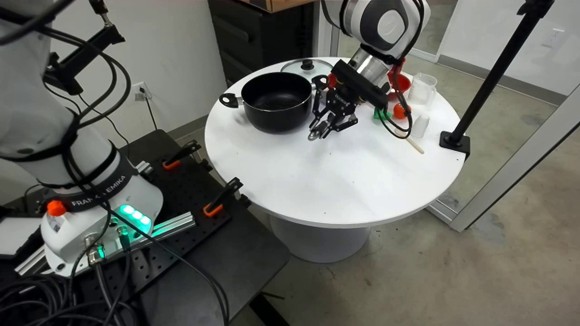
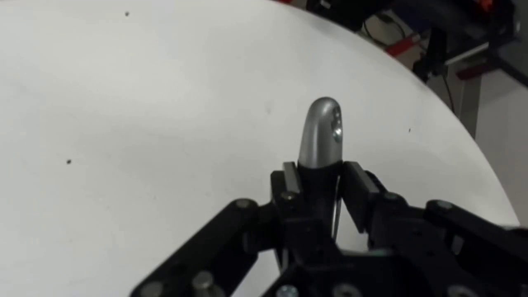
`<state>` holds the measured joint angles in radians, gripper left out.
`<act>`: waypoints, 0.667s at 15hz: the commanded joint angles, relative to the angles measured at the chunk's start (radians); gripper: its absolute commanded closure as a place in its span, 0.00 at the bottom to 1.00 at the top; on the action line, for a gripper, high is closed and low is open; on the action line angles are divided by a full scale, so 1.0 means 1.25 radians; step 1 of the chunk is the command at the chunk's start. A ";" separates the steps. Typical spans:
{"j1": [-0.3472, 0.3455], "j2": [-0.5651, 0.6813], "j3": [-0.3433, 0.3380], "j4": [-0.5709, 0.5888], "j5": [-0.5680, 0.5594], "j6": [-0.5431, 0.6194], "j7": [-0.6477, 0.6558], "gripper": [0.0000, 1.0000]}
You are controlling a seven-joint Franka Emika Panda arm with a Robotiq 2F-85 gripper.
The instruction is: Use the black ladle to stir the contents in the black pot
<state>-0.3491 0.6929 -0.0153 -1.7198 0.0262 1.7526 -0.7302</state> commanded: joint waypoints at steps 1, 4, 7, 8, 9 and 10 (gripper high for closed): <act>0.006 0.036 -0.002 0.012 0.061 0.109 0.045 0.92; 0.014 0.061 -0.014 0.011 0.029 0.165 0.067 0.92; 0.020 0.087 -0.030 0.015 -0.009 0.177 0.084 0.92; 0.024 0.094 -0.038 0.016 -0.030 0.172 0.088 0.92; 0.025 0.100 -0.043 0.016 -0.047 0.170 0.091 0.92; 0.029 0.108 -0.049 0.017 -0.069 0.166 0.091 0.92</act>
<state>-0.3377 0.7987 -0.0468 -1.7187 0.0020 1.9626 -0.6438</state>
